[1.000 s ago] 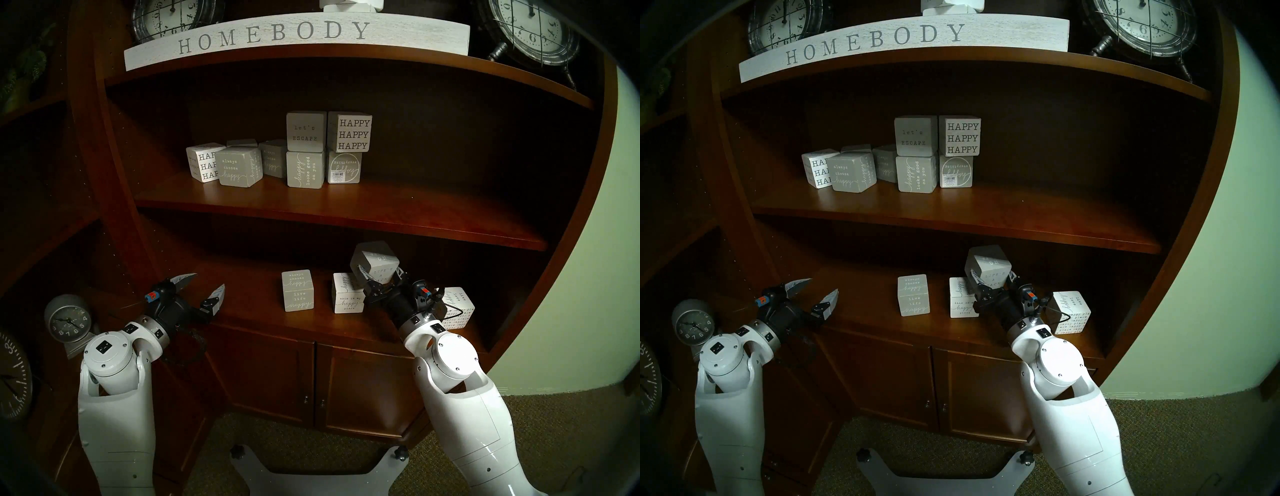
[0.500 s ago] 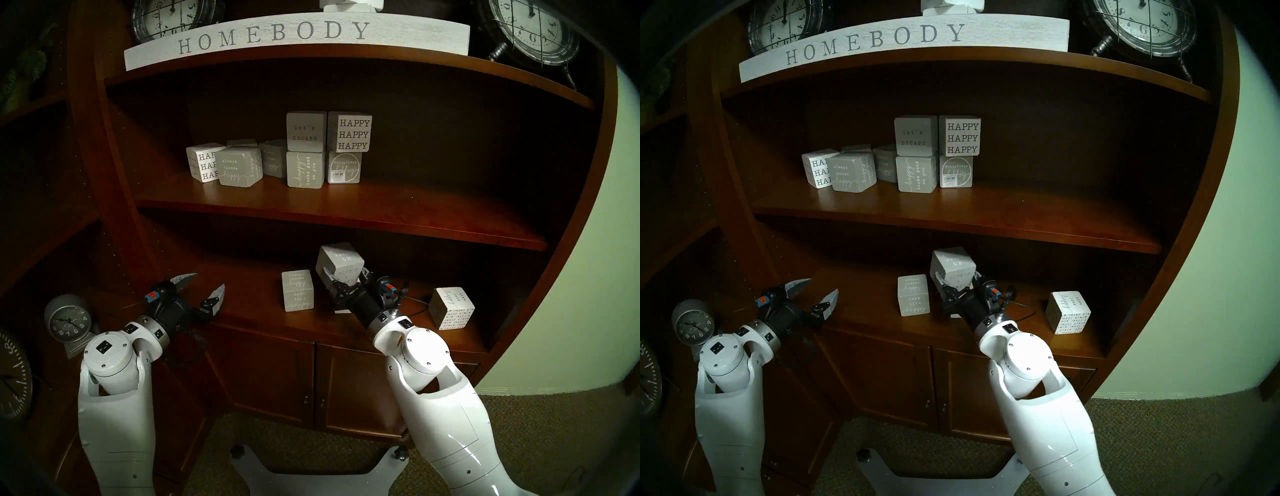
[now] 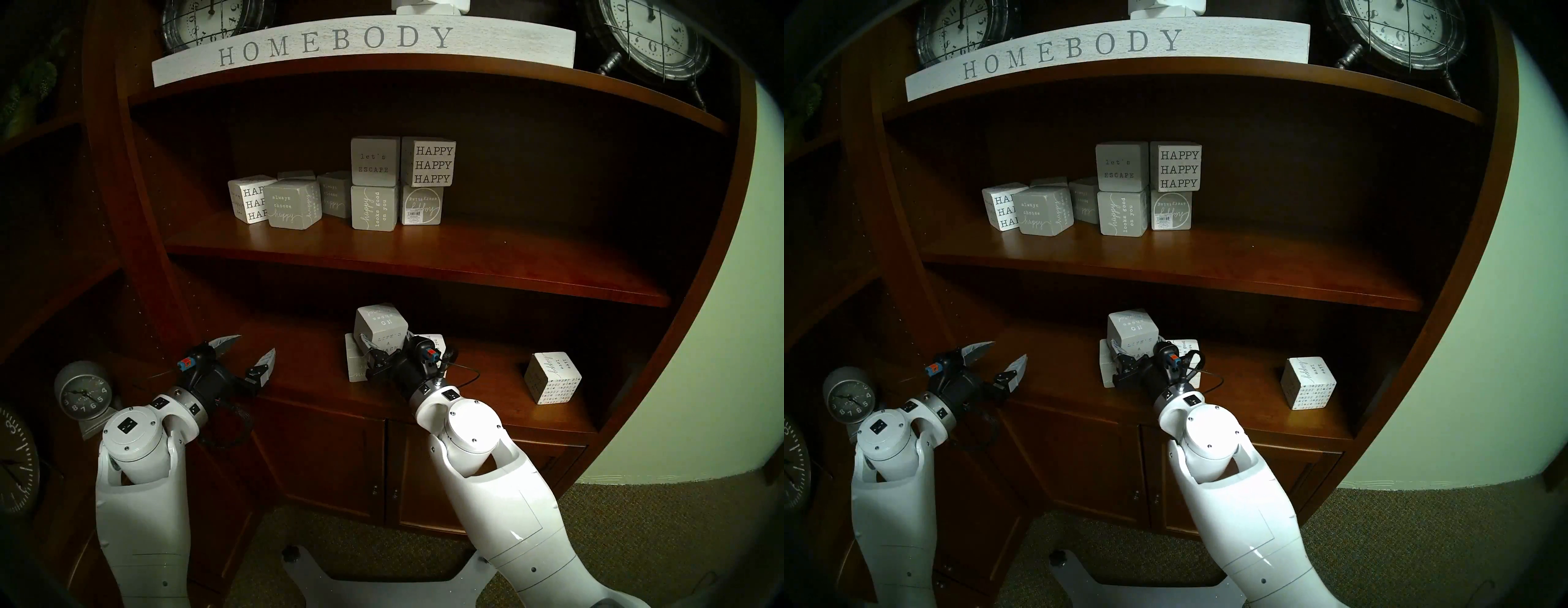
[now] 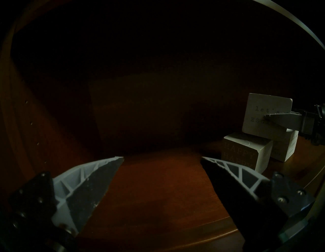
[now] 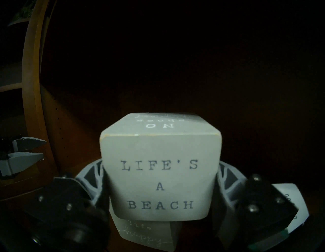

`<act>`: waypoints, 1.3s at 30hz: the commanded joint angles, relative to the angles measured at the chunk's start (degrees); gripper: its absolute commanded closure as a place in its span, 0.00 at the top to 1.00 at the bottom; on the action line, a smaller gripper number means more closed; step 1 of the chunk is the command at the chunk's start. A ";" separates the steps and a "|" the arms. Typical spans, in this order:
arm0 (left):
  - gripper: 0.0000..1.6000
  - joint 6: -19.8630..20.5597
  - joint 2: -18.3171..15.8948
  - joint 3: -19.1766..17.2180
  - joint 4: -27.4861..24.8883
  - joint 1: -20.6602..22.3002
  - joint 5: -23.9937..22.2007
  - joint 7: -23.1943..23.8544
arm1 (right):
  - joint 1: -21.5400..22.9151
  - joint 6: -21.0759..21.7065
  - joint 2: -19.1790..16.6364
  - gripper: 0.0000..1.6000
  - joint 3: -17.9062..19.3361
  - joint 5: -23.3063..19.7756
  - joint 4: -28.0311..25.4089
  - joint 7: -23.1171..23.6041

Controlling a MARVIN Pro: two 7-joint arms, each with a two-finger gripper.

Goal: Stack four cubes vertically into two groups

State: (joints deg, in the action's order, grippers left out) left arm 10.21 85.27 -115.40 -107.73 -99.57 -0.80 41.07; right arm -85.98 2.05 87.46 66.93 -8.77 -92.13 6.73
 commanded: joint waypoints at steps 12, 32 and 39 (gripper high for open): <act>1.00 -0.08 -0.09 -0.04 -1.06 0.11 0.06 -0.05 | 3.16 -2.83 2.62 0.00 -1.53 0.48 0.54 0.38; 1.00 -0.05 -0.08 -0.04 -1.11 0.09 0.08 -0.07 | 1.97 -3.06 1.93 0.21 -1.86 1.78 2.18 -0.47; 1.00 -0.05 -0.08 -0.04 -1.11 0.09 0.09 -0.07 | 2.18 -3.44 2.08 0.43 -1.66 1.98 2.90 -0.86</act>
State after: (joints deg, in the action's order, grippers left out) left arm 10.22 85.28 -115.40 -107.76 -99.58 -0.79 41.07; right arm -84.43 -0.39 89.12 64.97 -6.45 -88.80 5.81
